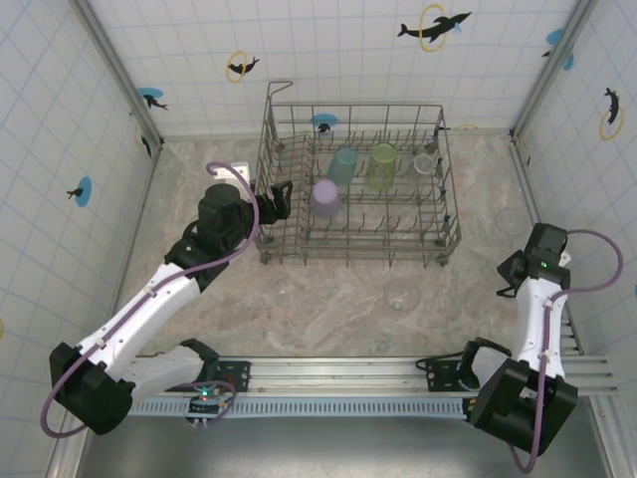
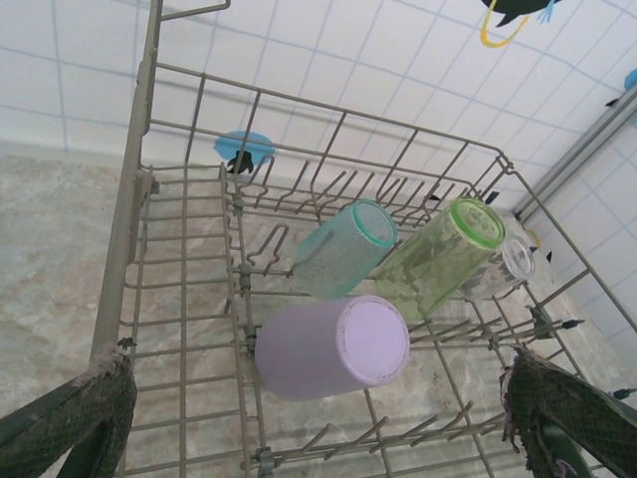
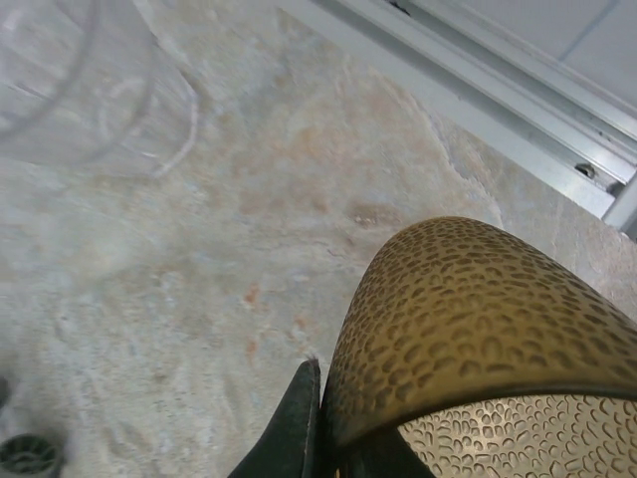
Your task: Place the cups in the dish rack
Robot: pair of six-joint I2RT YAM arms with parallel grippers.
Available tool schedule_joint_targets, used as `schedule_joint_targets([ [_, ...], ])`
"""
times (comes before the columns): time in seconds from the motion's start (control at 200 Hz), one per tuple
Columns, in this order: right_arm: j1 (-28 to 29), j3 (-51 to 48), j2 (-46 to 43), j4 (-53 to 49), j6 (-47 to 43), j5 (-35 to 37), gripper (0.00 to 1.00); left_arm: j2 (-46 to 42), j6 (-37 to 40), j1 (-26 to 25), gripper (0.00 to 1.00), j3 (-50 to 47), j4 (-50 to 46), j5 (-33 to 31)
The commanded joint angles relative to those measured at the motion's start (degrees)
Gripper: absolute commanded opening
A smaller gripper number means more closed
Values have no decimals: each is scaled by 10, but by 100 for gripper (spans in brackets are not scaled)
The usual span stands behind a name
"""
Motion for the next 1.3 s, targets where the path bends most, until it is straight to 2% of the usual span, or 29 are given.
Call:
schedule_joint_targets([
  [0.0, -1, 37, -12, -11, -1, -26, 0, 5, 14, 4, 97, -5, 3, -11],
  [0.175, 0, 79, -1, -11, 31, -87, 0, 7, 19, 4, 97, -3, -1, -17],
  [0.505, 27, 122, -8, 29, 108, -144, 0, 12, 20, 4, 97, 0, -5, -18],
  [0.626, 67, 142, 5, 50, 127, -143, 0, 14, 21, 3, 97, 2, -6, -18],
  [0.881, 182, 190, 42, 89, 138, -89, 0, 11, 26, 3, 97, 3, -11, -27],
  [1.116, 269, 198, 64, 164, 132, -104, 0, 5, 31, 15, 97, 4, -10, -25],
  [1.296, 299, 177, 74, 240, 127, -156, 0, 9, 30, 15, 97, 2, -5, -27],
])
